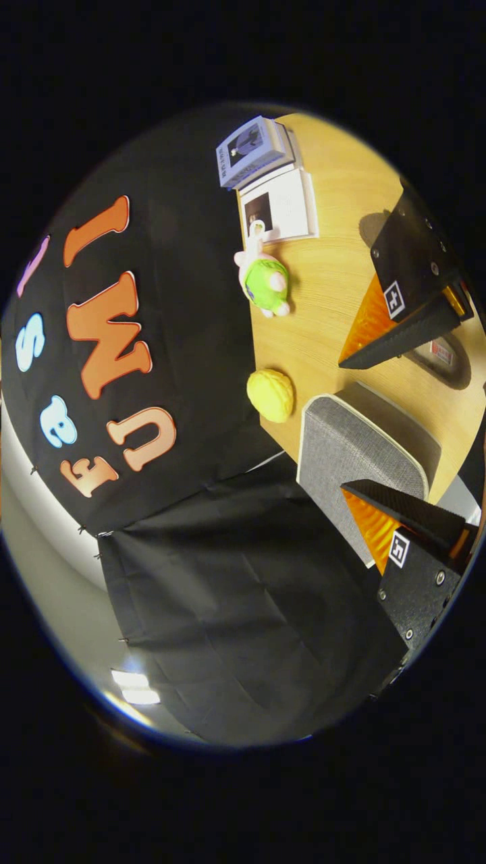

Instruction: Open the storage box then place both shoes into the box .Put the left shoe in first, then the right shoe, with the right side of both shoes facing outward in a uniform manner.

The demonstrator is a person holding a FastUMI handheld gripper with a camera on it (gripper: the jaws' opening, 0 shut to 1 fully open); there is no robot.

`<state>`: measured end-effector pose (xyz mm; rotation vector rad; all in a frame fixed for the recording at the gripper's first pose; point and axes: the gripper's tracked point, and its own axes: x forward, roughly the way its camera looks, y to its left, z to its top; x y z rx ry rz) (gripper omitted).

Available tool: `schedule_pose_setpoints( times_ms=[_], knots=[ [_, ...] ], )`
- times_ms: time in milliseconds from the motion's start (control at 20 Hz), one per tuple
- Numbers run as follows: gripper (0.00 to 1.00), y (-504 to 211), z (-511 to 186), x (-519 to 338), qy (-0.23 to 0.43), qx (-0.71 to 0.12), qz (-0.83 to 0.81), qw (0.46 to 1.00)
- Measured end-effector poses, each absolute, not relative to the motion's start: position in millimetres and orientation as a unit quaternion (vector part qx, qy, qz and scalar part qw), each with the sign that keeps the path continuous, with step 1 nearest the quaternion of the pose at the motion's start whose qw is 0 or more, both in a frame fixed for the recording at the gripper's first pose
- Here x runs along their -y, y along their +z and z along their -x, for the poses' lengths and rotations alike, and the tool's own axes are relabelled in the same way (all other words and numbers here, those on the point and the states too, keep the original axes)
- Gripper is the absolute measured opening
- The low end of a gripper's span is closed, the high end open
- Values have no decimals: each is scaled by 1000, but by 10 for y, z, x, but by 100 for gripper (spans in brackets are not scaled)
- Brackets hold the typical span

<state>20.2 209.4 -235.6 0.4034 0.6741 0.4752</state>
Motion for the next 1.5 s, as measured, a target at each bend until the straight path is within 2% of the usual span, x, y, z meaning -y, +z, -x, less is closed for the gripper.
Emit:
schedule_pose_setpoints(
  times_ms=[350,800,1150,1300,1500],
  knots=[
    [97,-2754,-140,-2458,246,-401,-261,843],
    [97,-3144,-122,-2949,261,-443,-340,787],
    [96,-3197,-136,-3125,266,-439,-437,739],
    [81,-3187,-162,-3114,263,-424,-413,762],
    [81,-3117,-249,-2953,243,-402,-324,821]
  ],
)
